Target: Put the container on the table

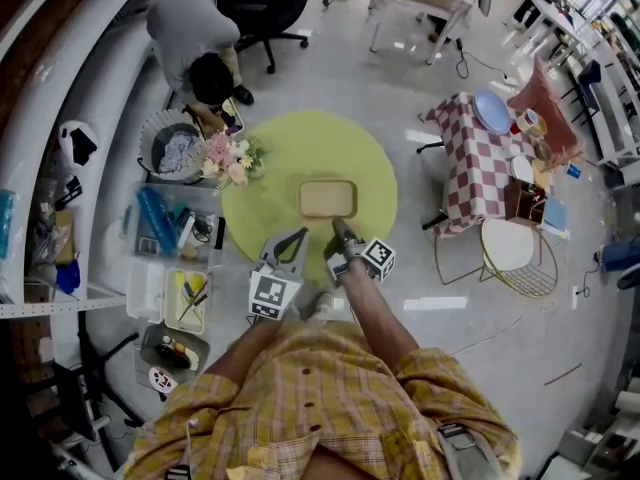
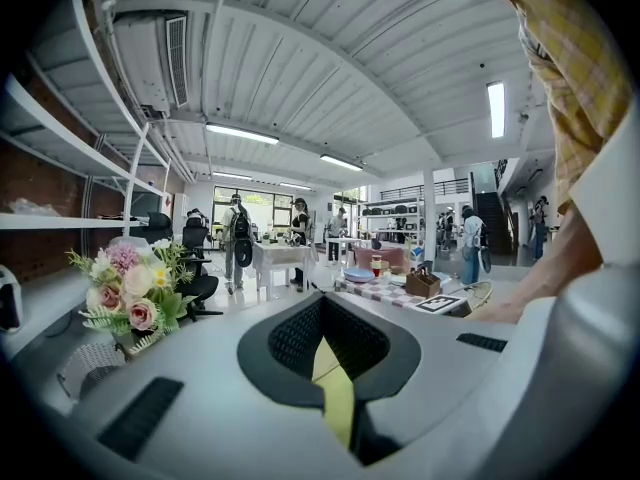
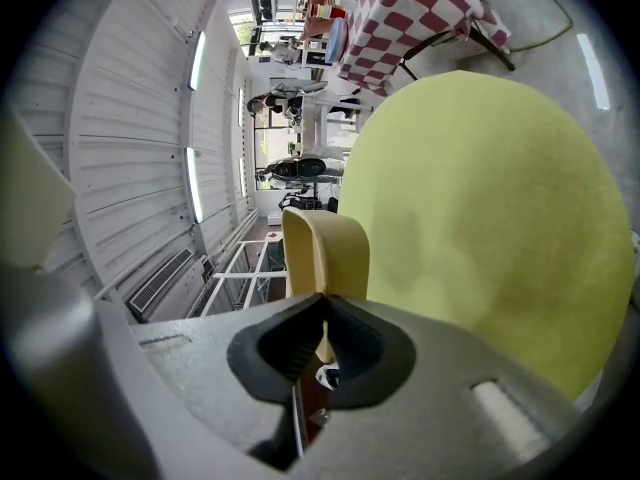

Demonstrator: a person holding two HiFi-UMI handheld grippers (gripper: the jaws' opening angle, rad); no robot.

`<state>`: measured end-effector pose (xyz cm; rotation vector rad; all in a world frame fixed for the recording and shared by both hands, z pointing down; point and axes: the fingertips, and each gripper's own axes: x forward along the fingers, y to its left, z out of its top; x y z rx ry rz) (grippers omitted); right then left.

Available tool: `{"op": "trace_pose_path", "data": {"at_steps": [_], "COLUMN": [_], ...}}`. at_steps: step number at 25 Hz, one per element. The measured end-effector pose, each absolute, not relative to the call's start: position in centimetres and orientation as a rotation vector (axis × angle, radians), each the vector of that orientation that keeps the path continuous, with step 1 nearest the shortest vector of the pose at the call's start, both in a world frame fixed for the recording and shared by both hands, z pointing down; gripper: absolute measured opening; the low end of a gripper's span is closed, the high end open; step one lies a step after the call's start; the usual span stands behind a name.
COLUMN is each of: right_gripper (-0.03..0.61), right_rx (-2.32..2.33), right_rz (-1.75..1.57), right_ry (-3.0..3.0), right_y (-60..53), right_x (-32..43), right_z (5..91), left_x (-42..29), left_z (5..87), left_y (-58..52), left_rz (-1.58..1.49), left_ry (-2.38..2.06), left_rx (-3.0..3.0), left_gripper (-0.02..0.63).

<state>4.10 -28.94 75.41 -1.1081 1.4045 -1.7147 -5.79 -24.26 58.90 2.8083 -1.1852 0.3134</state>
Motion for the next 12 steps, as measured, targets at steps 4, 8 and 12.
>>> {"op": "trace_pose_path", "data": {"at_steps": [4,8,12], "right_gripper": [0.011,0.011,0.011], "right_rx": [-1.114,-1.118,-1.134], "right_rz": [-1.730,-1.736,-1.761], "right_ry": [1.421,1.428,1.418], "right_y": [-29.4,-29.9,-30.2], "right_x": [3.9,4.1,4.1], "right_z": [76.1,77.0,78.0], "left_x": [-5.6,-5.4,-5.7], "left_z": [59.2,59.4,59.6], "left_y": [-24.6,-25.1,-25.4], "left_rz": [0.310,0.310,0.312], "left_ry": [-1.179,-1.183,-1.196], "left_rx": [2.807,2.799,2.788], "left_gripper": [0.006,0.006,0.006]}}
